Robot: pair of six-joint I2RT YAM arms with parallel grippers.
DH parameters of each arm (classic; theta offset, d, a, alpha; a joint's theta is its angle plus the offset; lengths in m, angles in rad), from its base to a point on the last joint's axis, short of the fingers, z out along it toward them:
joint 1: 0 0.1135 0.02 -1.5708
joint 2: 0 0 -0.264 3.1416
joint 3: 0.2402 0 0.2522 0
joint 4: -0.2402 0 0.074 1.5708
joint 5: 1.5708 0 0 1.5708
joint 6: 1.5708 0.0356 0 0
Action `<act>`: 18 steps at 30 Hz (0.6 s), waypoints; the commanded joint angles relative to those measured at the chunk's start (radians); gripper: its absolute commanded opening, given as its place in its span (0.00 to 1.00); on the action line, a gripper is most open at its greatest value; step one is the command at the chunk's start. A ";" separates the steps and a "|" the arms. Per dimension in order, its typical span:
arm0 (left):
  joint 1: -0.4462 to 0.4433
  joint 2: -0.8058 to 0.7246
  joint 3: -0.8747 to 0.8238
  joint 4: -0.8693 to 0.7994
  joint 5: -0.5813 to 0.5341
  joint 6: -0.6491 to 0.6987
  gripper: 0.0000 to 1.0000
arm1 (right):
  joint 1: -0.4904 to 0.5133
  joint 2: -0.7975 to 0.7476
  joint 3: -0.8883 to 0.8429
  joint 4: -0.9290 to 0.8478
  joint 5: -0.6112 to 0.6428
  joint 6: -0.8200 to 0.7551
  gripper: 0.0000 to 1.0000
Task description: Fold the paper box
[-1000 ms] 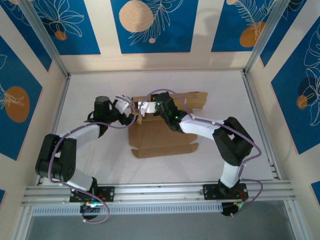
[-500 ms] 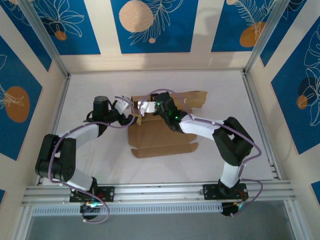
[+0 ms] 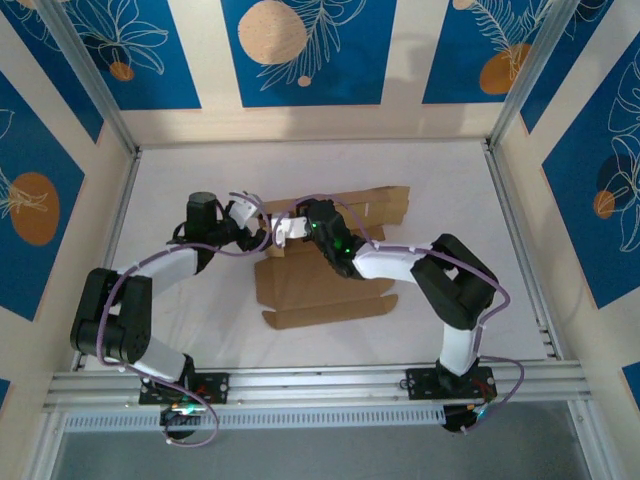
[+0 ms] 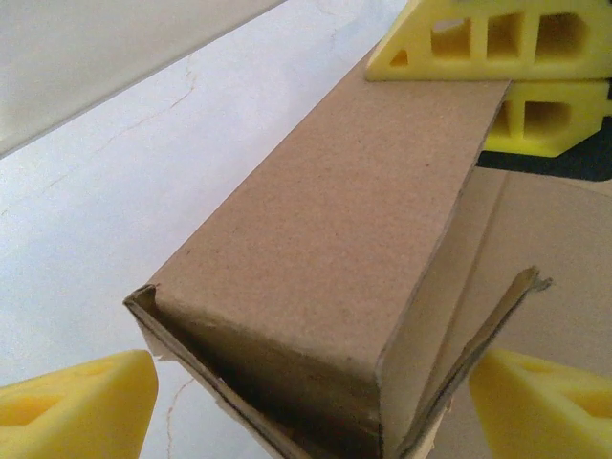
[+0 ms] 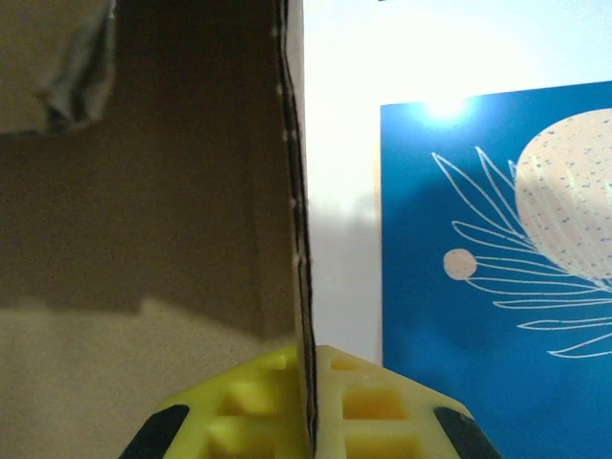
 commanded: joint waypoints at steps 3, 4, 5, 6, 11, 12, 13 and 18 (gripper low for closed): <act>0.010 -0.012 -0.007 0.030 0.018 -0.010 0.85 | 0.022 0.054 -0.057 0.193 0.036 -0.105 0.00; 0.009 -0.015 -0.011 0.034 0.017 -0.011 0.85 | 0.023 0.065 -0.061 0.240 0.045 -0.124 0.00; 0.010 -0.018 -0.013 0.034 0.013 -0.011 0.85 | 0.023 0.074 -0.068 0.286 0.050 -0.146 0.00; 0.009 -0.020 -0.014 0.034 0.008 -0.007 0.85 | 0.024 0.080 -0.072 0.322 0.051 -0.151 0.00; 0.008 -0.026 -0.021 0.048 -0.018 -0.007 0.85 | 0.024 0.119 -0.062 0.475 0.058 -0.216 0.00; 0.006 -0.026 -0.024 0.053 -0.025 -0.006 0.86 | 0.024 0.119 -0.060 0.481 0.060 -0.215 0.00; 0.002 -0.025 -0.026 0.061 -0.039 -0.003 0.86 | 0.026 0.120 -0.056 0.484 0.060 -0.214 0.00; -0.039 -0.007 -0.031 0.098 -0.130 0.020 0.85 | 0.029 0.114 -0.047 0.461 0.057 -0.200 0.00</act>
